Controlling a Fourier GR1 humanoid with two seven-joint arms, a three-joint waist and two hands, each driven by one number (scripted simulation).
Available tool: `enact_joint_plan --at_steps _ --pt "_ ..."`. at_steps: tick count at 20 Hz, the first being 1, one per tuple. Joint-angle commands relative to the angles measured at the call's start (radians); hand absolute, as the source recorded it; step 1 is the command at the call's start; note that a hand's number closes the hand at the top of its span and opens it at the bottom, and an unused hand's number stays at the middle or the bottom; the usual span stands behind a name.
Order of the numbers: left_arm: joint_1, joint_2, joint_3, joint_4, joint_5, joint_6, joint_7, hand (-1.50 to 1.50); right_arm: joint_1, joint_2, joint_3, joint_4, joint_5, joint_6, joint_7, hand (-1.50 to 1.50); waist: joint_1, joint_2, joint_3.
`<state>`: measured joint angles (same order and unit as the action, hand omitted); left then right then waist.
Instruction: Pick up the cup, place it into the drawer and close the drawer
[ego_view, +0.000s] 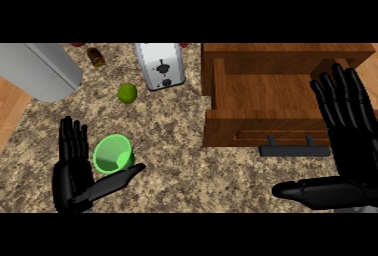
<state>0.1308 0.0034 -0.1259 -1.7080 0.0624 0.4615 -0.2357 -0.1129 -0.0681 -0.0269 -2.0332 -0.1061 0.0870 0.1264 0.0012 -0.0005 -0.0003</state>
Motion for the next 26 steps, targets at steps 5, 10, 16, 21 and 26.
enact_joint_plan --at_steps 5,10,16,21,26 --pt "0.061 0.01 0.069 0.152 0.1 -0.126 -0.16 -1.5 -0.059 -0.05 -0.061 -0.037 -0.061 0.013 0.1 -1.5 0.001 0.0 0.0" --pt "-0.046 0.028 0.118 0.256 0.1 -0.1 -0.14 -1.5 -0.017 -0.021 -0.04 -0.027 -0.033 0.008 0.038 -1.5 -0.001 0.0 0.0" --pt "-0.002 -0.003 0.113 0.335 0.131 -0.131 -0.266 -1.5 0.015 -0.018 -0.019 -0.035 -0.034 0.029 0.039 -1.5 0.0 0.0 0.0" --pt "-0.036 -0.003 0.135 0.477 0.177 -0.141 -0.373 -1.5 0.033 -0.021 -0.027 -0.058 -0.031 0.038 0.017 -1.5 -0.001 0.0 0.0" --pt "-0.078 -0.003 0.122 0.583 0.226 -0.108 -0.469 -1.5 0.01 -0.034 -0.048 -0.074 -0.077 0.048 0.06 -1.5 -0.002 0.0 0.0"
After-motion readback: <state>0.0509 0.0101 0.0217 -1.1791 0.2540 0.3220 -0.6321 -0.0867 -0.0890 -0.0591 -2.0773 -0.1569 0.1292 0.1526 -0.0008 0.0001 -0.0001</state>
